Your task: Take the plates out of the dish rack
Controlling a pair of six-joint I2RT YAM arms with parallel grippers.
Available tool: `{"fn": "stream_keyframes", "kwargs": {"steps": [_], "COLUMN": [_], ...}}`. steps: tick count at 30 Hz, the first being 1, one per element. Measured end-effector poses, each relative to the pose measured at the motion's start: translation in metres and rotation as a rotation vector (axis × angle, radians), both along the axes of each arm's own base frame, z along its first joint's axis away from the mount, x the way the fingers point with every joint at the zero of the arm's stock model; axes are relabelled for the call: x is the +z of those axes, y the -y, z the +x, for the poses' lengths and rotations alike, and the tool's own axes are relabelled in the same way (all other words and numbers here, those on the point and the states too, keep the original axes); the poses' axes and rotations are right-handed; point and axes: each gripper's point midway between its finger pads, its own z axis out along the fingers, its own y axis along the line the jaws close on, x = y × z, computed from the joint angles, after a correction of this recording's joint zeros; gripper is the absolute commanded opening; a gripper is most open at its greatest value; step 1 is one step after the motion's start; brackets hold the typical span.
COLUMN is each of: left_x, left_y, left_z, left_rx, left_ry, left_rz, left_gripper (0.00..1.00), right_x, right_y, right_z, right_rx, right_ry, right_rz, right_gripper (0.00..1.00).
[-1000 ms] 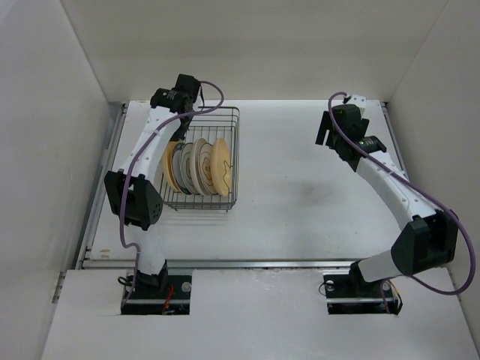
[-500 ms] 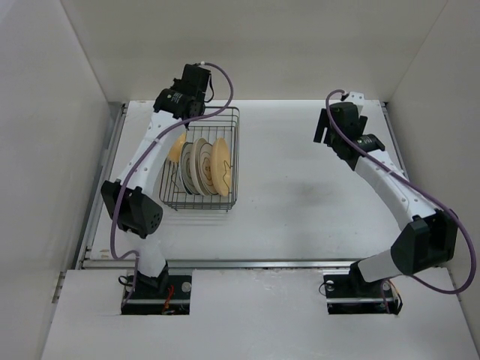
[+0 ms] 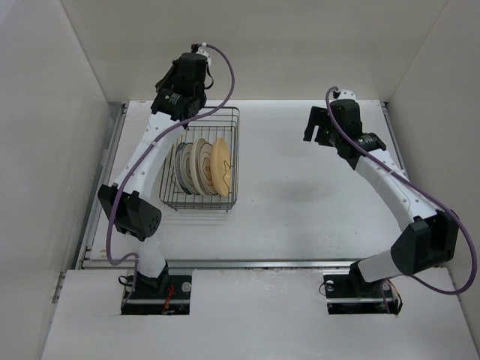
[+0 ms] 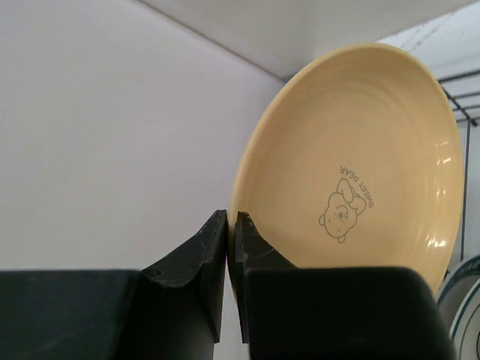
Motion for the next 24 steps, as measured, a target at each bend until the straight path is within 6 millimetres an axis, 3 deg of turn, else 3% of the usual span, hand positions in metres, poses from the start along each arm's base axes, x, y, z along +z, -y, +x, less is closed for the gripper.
{"fn": "stream_keyframes", "kwargs": {"steps": [4,7,9,11,14,17,21,24], "left_x": [0.031,0.061,0.071,0.067,0.034,-0.025,-0.095,-0.112], "left_y": [0.005,0.018,0.035,0.049,0.079,0.105,0.135,0.149], "left_z": [0.0,-0.008,-0.018,-0.028,-0.042,-0.052,-0.068,-0.078], "left_rx": [-0.032,-0.116,-0.216,-0.297,-0.405,-0.443,-0.452,-0.466], "left_ry": [0.085,0.16,0.163,0.118,-0.047,-0.269,-0.543,-0.642], "left_rz": [-0.079,-0.248,-0.368,-0.473,-0.618,-0.724,-0.838,-0.907], "left_gripper": [0.0,0.0,0.0,0.0,0.0,0.0,0.0,0.0], "right_x": [0.013,0.029,0.04,0.052,0.073,0.077,0.054,0.025], "right_y": [-0.039,-0.071,-0.093,-0.112,-0.139,-0.157,-0.167,-0.175], "right_z": [-0.002,-0.006,-0.012,-0.018,-0.019,-0.018,-0.01,-0.004], "right_rx": [0.167,0.301,0.386,0.457,0.547,0.594,0.599,0.608], "right_ry": [0.034,0.075,0.093,0.106,0.148,0.153,0.093,0.017], "right_rz": [0.112,0.191,0.237,0.274,0.316,0.349,0.368,0.379], "right_gripper": [0.93,0.93,0.96,0.96,0.96,0.96,0.89,0.8]}}
